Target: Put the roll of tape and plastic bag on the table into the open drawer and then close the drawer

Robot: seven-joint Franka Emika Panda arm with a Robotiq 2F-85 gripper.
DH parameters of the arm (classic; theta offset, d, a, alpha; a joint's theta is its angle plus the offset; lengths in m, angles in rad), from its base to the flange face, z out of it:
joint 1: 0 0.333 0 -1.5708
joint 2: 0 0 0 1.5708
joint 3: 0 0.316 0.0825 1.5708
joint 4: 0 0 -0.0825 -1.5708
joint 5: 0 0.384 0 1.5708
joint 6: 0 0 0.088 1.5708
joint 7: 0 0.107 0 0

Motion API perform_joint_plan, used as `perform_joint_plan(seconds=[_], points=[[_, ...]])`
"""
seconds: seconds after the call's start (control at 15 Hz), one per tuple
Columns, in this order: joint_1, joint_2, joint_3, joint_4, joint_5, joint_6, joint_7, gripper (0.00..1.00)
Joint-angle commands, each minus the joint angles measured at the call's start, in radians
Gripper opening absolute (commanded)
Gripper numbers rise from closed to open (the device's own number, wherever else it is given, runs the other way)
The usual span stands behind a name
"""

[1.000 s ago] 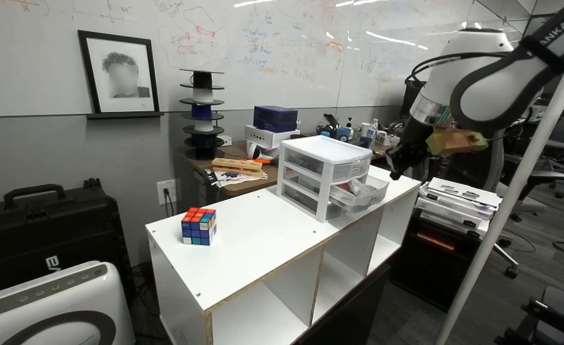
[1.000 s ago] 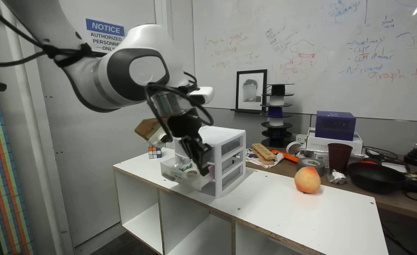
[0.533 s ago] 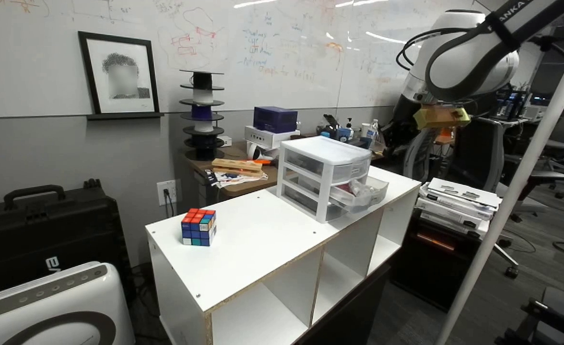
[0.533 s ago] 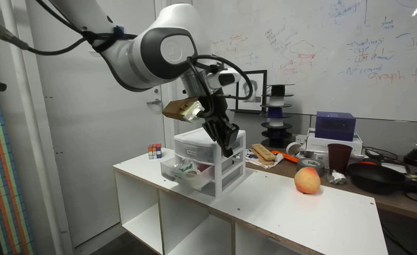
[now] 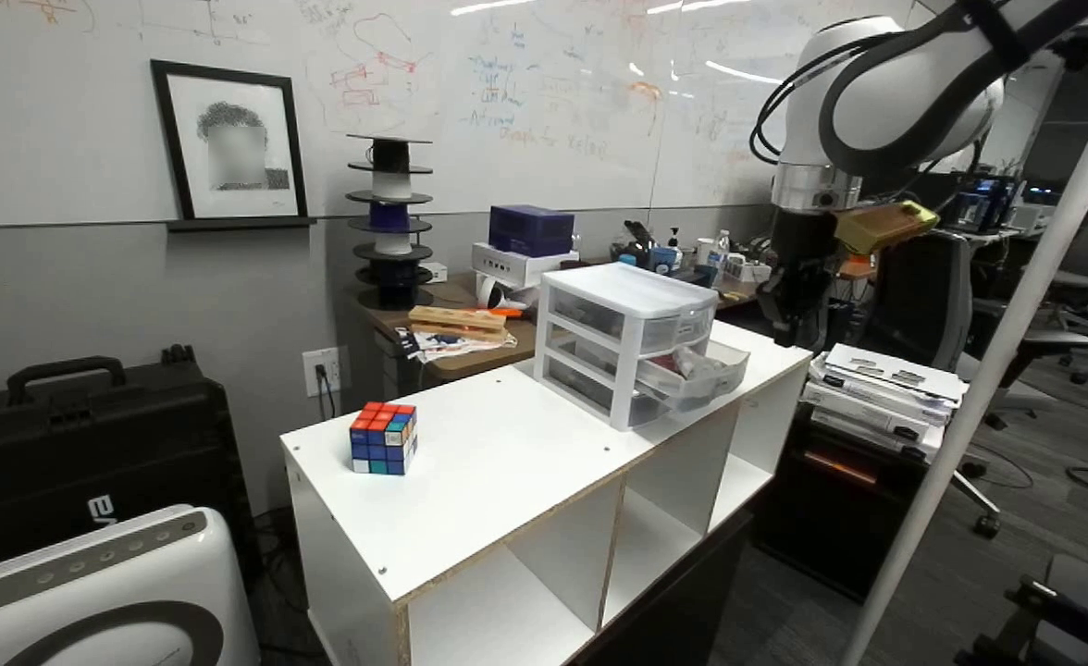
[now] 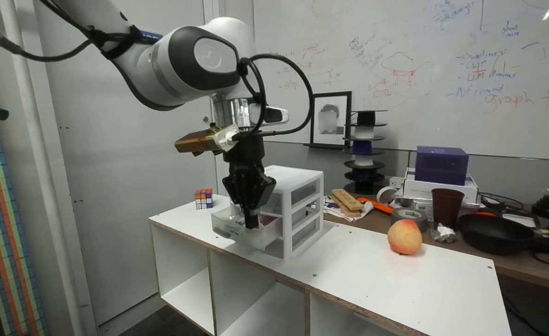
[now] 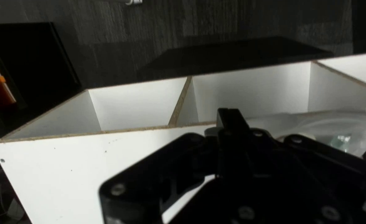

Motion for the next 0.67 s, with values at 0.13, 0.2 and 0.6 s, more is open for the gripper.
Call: perform_joint_plan(seconds=[0.13,0.2,0.6], points=[[0.04,-0.157,0.039,-0.143,-0.096,-0.128,-0.029,0.08],[0.046,-0.154,0.05,-0.155,-0.111,-0.1,-0.038,0.07],[0.06,-0.068,0.076,-0.165,-0.198,0.111,-0.138,0.06]])
